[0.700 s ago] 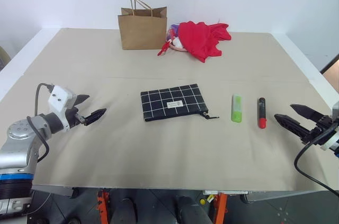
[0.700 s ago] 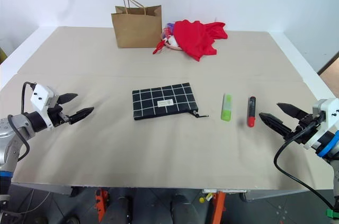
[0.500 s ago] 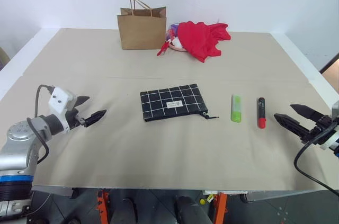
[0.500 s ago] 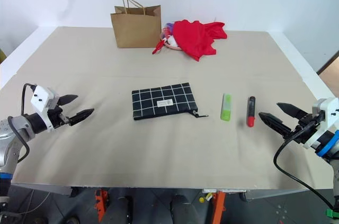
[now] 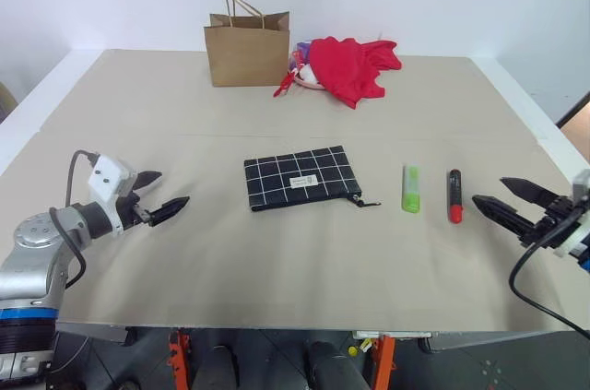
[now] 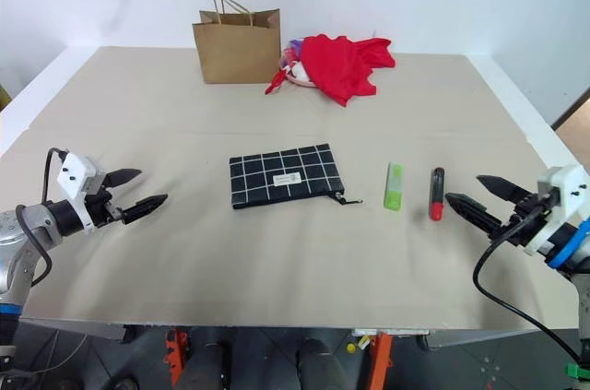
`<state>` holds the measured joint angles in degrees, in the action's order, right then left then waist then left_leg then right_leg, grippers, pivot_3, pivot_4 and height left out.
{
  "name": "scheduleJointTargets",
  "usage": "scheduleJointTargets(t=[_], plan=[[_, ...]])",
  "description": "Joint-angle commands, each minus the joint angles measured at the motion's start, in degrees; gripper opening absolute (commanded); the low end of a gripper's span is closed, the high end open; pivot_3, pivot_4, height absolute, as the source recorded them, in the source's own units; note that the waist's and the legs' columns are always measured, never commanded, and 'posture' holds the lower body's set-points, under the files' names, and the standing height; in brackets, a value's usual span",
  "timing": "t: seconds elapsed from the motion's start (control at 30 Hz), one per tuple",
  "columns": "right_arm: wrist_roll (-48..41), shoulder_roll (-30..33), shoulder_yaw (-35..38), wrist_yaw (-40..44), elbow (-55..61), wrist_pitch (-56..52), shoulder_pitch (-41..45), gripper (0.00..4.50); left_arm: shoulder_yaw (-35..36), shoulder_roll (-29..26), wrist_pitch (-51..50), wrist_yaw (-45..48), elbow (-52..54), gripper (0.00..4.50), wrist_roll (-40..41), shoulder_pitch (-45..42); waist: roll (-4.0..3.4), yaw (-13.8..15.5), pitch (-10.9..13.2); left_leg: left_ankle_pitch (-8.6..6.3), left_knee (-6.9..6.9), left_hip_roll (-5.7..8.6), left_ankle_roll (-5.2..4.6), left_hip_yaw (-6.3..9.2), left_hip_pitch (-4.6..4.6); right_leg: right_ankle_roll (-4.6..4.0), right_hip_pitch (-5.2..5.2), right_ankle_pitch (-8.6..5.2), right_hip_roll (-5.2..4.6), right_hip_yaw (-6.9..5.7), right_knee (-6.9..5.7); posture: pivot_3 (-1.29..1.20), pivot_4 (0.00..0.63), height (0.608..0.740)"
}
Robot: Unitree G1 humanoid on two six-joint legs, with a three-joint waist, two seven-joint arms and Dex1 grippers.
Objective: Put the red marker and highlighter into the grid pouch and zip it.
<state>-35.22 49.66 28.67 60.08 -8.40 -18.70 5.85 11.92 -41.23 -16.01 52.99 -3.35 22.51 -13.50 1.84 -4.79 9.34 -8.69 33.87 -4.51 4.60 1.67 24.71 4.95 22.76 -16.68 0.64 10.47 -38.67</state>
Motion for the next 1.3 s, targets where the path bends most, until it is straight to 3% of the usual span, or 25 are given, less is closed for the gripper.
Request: scheduleJointTargets(t=[0.03,0.23,0.27,0.33,0.47,0.53,0.6,0.83,1.07,1.3], plan=[[-1.3,-3.0,-6.0,-2.3,7.1,-3.0,6.4,4.40,-4.0,1.3,0.6,2.4,5.8,4.50,0.6,-1.3,0.00,-0.2,0.0,0.01,0.03,0.00,0.01,0.00,-0.02,0.00,-0.01,0.03,0.00,0.00,-0.03,0.00,0.150,0.740],[3.0,-15.3,-19.7,-9.6,7.4,-5.6,21.5,4.40,-11.7,4.1,4.7,6.3,6.6,4.50,-2.3,-2.4,-0.05,-0.9,0.0,0.11,0.12,0.00,0.01,0.02,-0.04,0.01,0.02,0.12,0.03,0.00,-0.21,0.00,0.150,0.740],[4.8,-18.0,-21.6,-11.6,5.2,-4.6,24.3,4.18,-13.2,4.5,6.0,7.0,5.9,4.50,-3.3,-3.1,-0.05,-1.0,0.0,0.11,0.11,0.00,0.01,0.02,0.01,0.01,0.06,0.12,0.03,0.00,-0.21,0.00,0.150,0.740],[6.9,-21.3,-23.2,-13.3,1.8,-3.3,27.3,3.57,-14.8,4.8,8.1,7.9,4.7,4.50,-4.9,-4.3,-0.06,-1.0,0.0,0.12,0.12,0.00,0.00,0.02,0.02,0.01,0.09,0.12,0.04,0.00,-0.25,0.00,0.150,0.740],[11.9,-24.9,-26.0,-13.6,-5.9,2.4,28.5,1.81,-16.0,4.9,10.4,9.5,2.1,4.50,-5.7,-6.7,-0.05,-0.2,0.0,0.10,0.10,0.01,0.01,0.12,0.20,-0.05,0.13,0.06,0.03,-0.08,-0.25,0.00,0.150,0.740],[14.7,-26.4,-27.5,-14.3,-8.9,5.9,27.4,0.71,-16.3,4.8,11.5,10.2,1.0,4.50,-6.3,-7.4,-0.06,0.0,0.0,0.03,0.11,0.01,-0.01,0.13,0.29,-0.22,0.20,0.08,0.03,-0.11,-0.24,0.00,0.150,0.740],[16.9,-27.2,-28.2,-15.0,-11.2,8.3,26.3,0.03,-16.3,4.8,12.1,10.6,0.3,4.50,-6.6,-7.9,-0.06,0.0,0.0,0.01,0.07,0.01,-0.03,0.14,0.36,-0.37,0.31,0.10,0.03,-0.13,-0.28,0.00,0.150,0.740],[21.2,-28.7,-28.2,-18.4,-17.6,13.1,26.6,0.03,-15.7,3.9,14.1,11.8,0.0,4.50,-7.2,-8.3,-0.08,0.0,0.0,0.03,0.09,0.00,-0.01,0.16,0.31,-0.43,0.32,0.12,0.05,-0.16,-0.37,0.00,0.150,0.740],[22.8,-29.7,-28.7,-18.0,-18.4,15.7,27.2,0.03,-17.0,3.3,29.3,11.7,-11.2,4.50,-14.2,-13.2,-0.08,-0.2,0.0,0.20,0.15,0.00,-0.08,0.17,0.28,-0.04,0.27,0.14,0.06,-0.16,-0.38,0.00,0.150,0.740],[23.2,-30.0,-28.5,-17.4,-17.2,16.0,26.9,0.03,-20.1,6.8,40.8,11.2,-21.7,4.50,-18.4,-19.4,-0.09,-0.2,0.0,0.23,0.13,0.00,-0.13,0.18,0.30,-0.23,0.27,0.28,0.06,-0.17,-0.38,0.00,0.150,0.740]])
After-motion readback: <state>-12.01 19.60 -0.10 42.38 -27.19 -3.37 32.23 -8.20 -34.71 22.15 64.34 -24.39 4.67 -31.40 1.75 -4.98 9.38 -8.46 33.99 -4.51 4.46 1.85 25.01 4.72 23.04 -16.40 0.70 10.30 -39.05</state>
